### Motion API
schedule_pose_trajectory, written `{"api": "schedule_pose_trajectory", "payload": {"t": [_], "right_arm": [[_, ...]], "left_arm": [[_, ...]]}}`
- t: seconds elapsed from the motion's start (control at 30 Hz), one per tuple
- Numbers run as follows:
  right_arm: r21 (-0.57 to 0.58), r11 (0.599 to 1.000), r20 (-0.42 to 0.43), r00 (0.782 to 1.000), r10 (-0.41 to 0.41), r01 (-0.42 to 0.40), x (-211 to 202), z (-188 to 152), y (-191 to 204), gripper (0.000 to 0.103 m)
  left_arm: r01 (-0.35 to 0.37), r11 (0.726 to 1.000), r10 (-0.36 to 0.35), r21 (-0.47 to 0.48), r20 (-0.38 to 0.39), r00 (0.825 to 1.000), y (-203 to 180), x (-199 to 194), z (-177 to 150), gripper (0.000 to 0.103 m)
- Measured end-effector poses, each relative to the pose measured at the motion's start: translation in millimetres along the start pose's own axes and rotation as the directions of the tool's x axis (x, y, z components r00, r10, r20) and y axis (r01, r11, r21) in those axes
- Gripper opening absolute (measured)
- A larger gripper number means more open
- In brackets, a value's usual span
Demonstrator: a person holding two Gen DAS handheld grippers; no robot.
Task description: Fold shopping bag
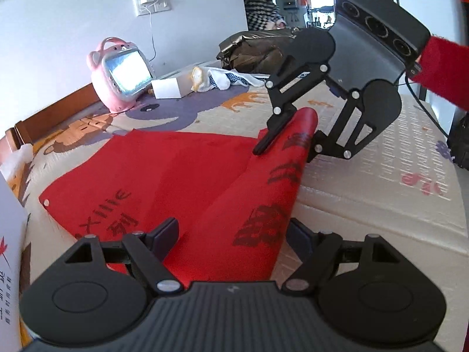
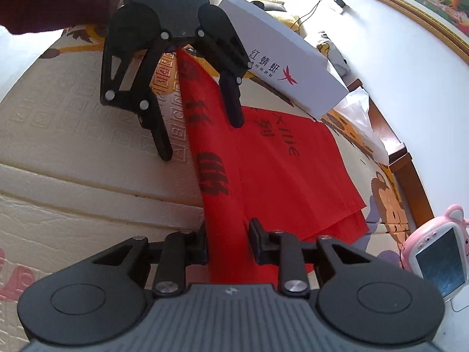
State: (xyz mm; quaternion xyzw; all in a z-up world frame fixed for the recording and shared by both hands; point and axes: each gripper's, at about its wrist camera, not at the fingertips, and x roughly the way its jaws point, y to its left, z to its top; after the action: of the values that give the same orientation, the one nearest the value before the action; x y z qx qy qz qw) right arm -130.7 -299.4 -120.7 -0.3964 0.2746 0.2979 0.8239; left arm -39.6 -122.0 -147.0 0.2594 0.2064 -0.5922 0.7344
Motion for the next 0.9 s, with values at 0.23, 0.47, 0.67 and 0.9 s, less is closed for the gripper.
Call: {"api": "schedule_pose_trajectory", "payload": {"t": [0.23, 0.47, 0.67, 0.9], "right_arm": [[0.115, 0.993, 0.070, 0.997, -0.018, 0.010, -1, -14, -8, 0.040], [0.220, 0.974, 0.163, 0.982, -0.098, 0.060, -4, -33, 0, 0.054], [0.196, 0.960, 0.157, 0.960, -0.232, 0.200, -4, -32, 13, 0.081], [0.201, 0.952, 0.149, 0.954, -0.261, 0.229, -6, -32, 11, 0.082]], "left_arm": [[0.044, 0.997, -0.045, -0.064, -0.019, 0.999, 10, 4, -1, 0.080], [0.054, 0.995, -0.057, -0.087, -0.026, 0.998, 12, 4, -3, 0.082], [0.054, 0.994, -0.057, -0.098, -0.029, 0.998, 13, 6, -2, 0.084], [0.054, 0.993, -0.058, -0.106, -0.031, 0.998, 15, 6, -2, 0.085]]}}
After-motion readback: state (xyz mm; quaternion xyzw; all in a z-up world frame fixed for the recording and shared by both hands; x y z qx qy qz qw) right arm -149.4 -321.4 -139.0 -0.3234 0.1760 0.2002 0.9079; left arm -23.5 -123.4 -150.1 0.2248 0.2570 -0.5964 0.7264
